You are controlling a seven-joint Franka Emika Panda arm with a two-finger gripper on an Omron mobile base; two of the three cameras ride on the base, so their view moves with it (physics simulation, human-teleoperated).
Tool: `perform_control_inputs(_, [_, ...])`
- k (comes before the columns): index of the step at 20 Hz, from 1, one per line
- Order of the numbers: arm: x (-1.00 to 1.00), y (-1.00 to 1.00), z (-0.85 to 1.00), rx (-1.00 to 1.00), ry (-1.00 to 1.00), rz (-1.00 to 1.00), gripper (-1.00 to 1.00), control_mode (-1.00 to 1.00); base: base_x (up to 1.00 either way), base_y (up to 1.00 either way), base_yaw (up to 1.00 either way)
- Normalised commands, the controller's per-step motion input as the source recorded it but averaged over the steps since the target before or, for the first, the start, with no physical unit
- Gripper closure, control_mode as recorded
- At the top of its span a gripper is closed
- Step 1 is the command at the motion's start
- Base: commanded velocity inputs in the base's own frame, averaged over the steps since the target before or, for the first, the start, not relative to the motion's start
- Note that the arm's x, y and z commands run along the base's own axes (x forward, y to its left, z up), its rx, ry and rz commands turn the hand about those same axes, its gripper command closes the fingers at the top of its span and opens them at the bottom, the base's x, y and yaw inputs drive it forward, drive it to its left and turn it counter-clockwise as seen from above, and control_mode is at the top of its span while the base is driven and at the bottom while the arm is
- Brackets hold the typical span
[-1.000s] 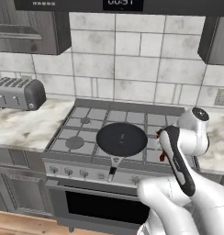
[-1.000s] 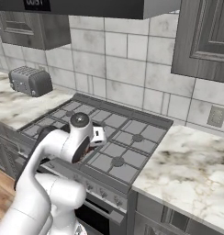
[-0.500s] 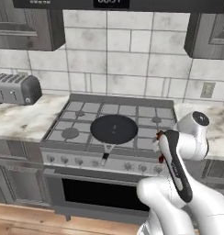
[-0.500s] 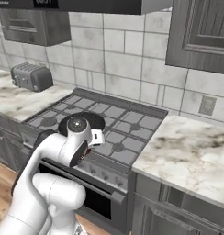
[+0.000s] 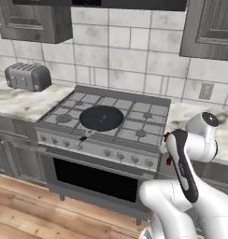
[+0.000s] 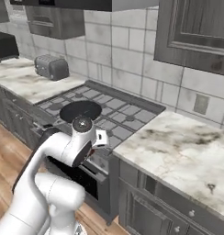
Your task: Take the chicken drumsticks from the pan and place one on each plate on the dining counter.
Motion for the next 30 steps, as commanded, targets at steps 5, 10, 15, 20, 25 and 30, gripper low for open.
perform_control_inputs(5, [0.0, 0.0, 0.0, 0.0, 0.0, 0.0, 1.0, 1.0, -0.87, -0.14, 0.58])
perform_control_inputs(10, [0.0, 0.0, 0.0, 0.0, 0.0, 0.0, 1.0, 1.0, -0.84, 0.0, 0.56])
perform_control_inputs(15, [0.0, 0.0, 0.0, 0.0, 0.0, 0.0, 1.0, 1.0, -0.95, 0.0, 0.53])
perform_control_inputs(20, [0.0, 0.0, 0.0, 0.0, 0.0, 0.0, 1.0, 1.0, -1.0, 0.0, 0.47])
perform_control_inputs(25, [0.0, 0.0, 0.0, 0.0, 0.0, 0.0, 1.0, 1.0, -1.0, 0.0, 0.4])
perform_control_inputs(30, [0.0, 0.0, 0.0, 0.0, 0.0, 0.0, 1.0, 1.0, -1.0, 0.0, 0.37])
